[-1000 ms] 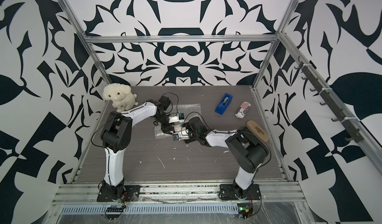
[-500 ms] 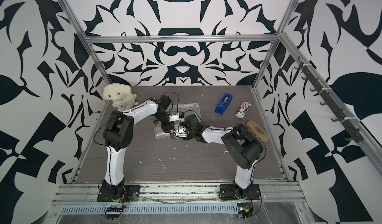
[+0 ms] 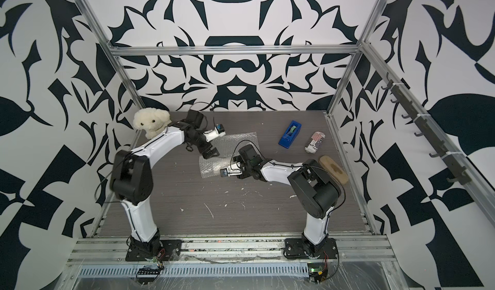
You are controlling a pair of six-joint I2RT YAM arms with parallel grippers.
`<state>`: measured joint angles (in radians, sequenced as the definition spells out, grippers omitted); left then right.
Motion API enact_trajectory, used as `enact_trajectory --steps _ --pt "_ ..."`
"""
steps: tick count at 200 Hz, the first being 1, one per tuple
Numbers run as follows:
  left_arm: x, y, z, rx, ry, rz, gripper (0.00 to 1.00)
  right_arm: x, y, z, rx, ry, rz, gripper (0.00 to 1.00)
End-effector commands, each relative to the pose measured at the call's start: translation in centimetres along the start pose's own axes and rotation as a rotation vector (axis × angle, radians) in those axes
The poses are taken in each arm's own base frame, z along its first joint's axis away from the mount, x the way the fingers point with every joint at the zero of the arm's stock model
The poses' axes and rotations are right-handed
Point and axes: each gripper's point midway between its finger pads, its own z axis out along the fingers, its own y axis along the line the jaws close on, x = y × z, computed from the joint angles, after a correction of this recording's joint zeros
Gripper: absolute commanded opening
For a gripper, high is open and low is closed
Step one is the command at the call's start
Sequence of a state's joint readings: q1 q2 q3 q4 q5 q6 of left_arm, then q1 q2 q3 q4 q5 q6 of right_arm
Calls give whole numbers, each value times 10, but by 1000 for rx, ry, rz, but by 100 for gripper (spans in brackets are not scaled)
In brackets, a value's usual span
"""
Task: Wrap vases in bubble wrap
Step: Wrap the vase in bubble wrap.
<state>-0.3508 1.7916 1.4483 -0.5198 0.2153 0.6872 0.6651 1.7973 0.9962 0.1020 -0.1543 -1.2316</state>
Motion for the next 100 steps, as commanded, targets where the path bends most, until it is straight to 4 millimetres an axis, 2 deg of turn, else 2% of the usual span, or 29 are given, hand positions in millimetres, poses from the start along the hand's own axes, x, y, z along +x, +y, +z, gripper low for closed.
enact_trajectory --steps 1,10,22,48,69,84,100 --pt "-36 54 -45 -363 -199 8 99 8 37 0 -215 17 96 58" --pt "-33 55 -54 -410 -217 8 100 9 37 3 -239 22 124 58" --pt "-28 46 -64 -425 -226 42 100 11 40 5 -279 32 147 58" --pt "-23 10 -75 -441 -300 126 100 16 37 6 -333 61 211 59" --pt "-6 -26 -59 -453 -263 321 99 19 41 3 -414 82 245 60" --pt "8 -58 -39 -442 -233 485 99 21 41 2 -458 88 257 60" --pt "14 -82 -19 -440 -209 602 100 23 39 2 -484 88 289 60"
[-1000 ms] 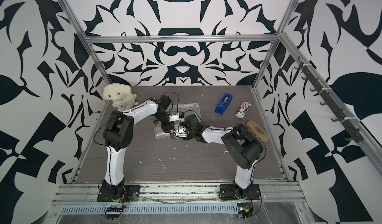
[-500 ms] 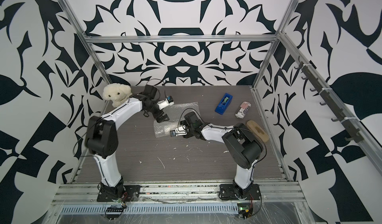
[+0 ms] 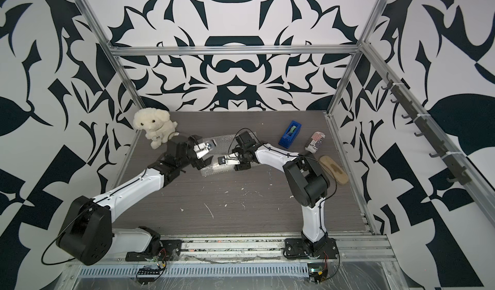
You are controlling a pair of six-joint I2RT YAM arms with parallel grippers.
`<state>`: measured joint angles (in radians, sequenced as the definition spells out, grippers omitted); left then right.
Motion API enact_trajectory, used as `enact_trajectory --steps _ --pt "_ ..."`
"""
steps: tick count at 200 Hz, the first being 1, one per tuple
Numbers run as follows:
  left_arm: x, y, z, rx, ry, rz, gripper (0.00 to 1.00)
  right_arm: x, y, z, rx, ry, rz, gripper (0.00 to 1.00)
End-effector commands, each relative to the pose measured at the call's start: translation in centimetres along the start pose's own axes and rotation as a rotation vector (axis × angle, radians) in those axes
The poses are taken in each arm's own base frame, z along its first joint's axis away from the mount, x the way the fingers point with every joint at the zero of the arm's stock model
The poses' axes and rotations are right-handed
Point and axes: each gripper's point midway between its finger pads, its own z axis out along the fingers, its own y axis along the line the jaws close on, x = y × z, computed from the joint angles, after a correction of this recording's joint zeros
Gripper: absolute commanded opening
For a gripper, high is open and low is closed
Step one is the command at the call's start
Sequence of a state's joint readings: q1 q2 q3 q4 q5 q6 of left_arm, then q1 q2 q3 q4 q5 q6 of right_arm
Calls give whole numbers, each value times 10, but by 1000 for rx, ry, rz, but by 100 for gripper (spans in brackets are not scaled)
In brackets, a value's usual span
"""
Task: Wrap vases in bubble wrap
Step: Wrap the vase in bubble wrap.
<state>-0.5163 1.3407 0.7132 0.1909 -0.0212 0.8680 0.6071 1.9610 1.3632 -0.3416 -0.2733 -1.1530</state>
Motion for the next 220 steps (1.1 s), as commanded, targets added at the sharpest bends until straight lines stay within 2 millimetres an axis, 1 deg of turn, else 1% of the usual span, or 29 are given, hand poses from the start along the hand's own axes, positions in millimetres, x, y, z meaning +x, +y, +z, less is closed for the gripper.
enact_trajectory --steps 1,37,63,82,99,129,143,162,170,176,189,205,220 --pt "-9 -20 8 -60 -32 246 100 28 51 6 -241 87 127 60" --pt "-4 -44 29 -55 -26 326 99 30 50 2 -317 87 210 60" --pt "-6 -47 44 -48 -29 310 99 29 52 -1 -376 83 252 60" --pt "-4 -60 52 24 -28 326 99 28 52 -3 -412 81 285 60" --pt "-1 -64 56 35 -18 334 99 27 51 -4 -448 74 325 59" --pt "8 -81 53 110 -3 333 99 28 52 -3 -496 80 364 59" --pt "14 -88 56 143 22 333 99 28 53 -3 -521 81 380 59" --pt "20 -86 67 125 54 304 99 26 50 -3 -527 83 409 58" --pt "23 -89 72 142 69 306 99 25 51 -4 -537 73 417 58" --pt "28 -92 76 159 91 310 97 23 50 -5 -541 61 421 58" --pt "32 -88 86 144 120 295 91 21 49 -7 -540 46 425 58" --pt "30 -87 92 145 106 284 91 19 48 -9 -539 35 424 58" --pt "31 -95 95 188 104 295 88 16 49 -11 -546 15 425 59"
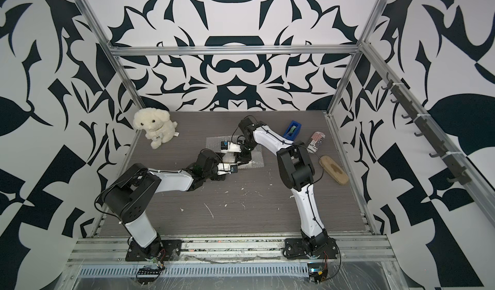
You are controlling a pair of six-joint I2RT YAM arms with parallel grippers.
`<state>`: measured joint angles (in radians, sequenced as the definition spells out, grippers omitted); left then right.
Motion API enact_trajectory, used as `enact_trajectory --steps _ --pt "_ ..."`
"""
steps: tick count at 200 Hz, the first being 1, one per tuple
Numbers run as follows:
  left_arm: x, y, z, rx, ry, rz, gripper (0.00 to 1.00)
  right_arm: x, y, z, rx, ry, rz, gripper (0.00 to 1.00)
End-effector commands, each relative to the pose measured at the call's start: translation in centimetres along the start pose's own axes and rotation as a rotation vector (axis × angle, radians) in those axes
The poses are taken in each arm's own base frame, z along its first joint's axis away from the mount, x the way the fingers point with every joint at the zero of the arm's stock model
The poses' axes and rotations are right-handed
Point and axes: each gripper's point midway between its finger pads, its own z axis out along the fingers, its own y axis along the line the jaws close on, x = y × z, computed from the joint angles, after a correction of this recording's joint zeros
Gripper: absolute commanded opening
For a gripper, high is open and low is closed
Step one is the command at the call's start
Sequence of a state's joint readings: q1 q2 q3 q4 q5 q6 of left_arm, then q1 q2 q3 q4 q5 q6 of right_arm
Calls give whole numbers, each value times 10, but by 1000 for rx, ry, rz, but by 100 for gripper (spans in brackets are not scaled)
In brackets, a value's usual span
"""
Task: Wrap vases in bubble wrap
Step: Wrap the vase in bubble wrap.
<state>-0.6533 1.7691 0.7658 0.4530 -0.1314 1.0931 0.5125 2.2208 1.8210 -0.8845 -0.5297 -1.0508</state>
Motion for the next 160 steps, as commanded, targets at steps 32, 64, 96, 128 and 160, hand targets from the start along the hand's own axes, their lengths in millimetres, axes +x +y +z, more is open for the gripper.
enact_trajectory --steps 32,64,96,128,160 --pt "13 -42 8 200 36 34 74 21 38 1 -170 49 130 61" --pt "10 -59 -5 371 25 14 63 -1 12 -22 -79 -119 142 84" --pt "9 -75 -23 574 39 -45 63 -23 -28 -74 216 -286 104 100" --pt "10 -83 -30 780 99 -194 63 -31 -69 -150 702 -395 81 100" --pt "7 -94 -44 1007 185 -322 63 -8 -52 -177 910 -384 6 99"
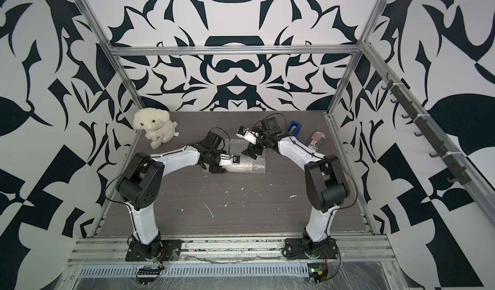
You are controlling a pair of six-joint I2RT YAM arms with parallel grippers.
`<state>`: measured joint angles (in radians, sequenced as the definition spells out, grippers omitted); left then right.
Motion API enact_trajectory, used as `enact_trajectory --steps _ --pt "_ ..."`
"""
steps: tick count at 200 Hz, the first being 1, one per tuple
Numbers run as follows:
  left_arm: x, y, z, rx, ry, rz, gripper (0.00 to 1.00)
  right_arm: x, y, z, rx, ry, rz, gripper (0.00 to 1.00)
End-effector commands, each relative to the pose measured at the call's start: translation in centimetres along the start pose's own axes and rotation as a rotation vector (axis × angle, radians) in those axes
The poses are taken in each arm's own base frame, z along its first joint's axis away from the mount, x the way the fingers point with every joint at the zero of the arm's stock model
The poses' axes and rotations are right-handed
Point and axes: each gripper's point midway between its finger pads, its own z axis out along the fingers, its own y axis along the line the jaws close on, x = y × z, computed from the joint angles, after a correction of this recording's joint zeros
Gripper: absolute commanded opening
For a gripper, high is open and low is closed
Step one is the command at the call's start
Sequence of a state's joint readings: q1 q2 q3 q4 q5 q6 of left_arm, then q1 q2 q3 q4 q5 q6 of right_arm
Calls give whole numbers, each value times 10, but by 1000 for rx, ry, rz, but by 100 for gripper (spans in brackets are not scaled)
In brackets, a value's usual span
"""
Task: Wrap vases in bubble wrap
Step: Wrap the vase in bubble wrap.
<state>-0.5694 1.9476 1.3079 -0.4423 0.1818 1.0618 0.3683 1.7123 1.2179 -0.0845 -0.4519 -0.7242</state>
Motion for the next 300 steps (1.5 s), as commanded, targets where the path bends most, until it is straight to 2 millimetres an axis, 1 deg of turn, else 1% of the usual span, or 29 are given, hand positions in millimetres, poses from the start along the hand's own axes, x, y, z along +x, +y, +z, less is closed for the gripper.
enact_trajectory --steps 1,6,11,22,29,42,56,70,79,92,110,119,151,205,233,256,286,300 --pt "28 -84 2 426 134 -209 63 -24 -35 -30 269 -114 -101 99" --pt "26 -85 1 456 137 -232 63 -24 -30 -36 274 -125 -126 98" --pt "25 -86 1 484 140 -250 63 -20 -22 -38 267 -126 -140 97" --pt "27 -87 3 521 169 -279 61 -20 -5 -46 263 -148 -176 96" --pt "27 -86 5 540 182 -289 60 -20 10 -51 240 -163 -211 95" --pt "25 -88 4 581 187 -305 59 -16 45 -54 181 -173 -312 95" --pt "24 -88 3 622 197 -334 59 -5 76 -51 135 -154 -398 94" --pt "20 -90 0 677 196 -369 58 7 101 -46 90 -117 -471 94" --pt "17 -93 -1 705 187 -381 58 13 113 -41 67 -90 -517 94" --pt "17 -97 -2 730 196 -391 58 17 122 -34 44 -69 -547 94" --pt "18 -104 -5 756 205 -395 57 20 129 -26 -1 -47 -565 96" --pt "17 -106 -5 759 206 -401 58 21 129 -22 -13 -36 -574 96" --pt "19 -107 -3 761 219 -419 58 20 133 -10 -50 -20 -612 96" --pt "19 -108 -2 765 222 -419 58 27 156 2 -137 4 -633 92" --pt "19 -107 1 764 225 -435 58 31 148 16 -101 43 -646 92" --pt "20 -107 1 768 229 -442 58 34 147 25 -100 64 -638 92" --pt "21 -107 0 768 224 -433 58 50 142 37 -82 143 -647 92" --pt "22 -106 1 763 226 -433 58 64 142 43 -93 216 -659 91"
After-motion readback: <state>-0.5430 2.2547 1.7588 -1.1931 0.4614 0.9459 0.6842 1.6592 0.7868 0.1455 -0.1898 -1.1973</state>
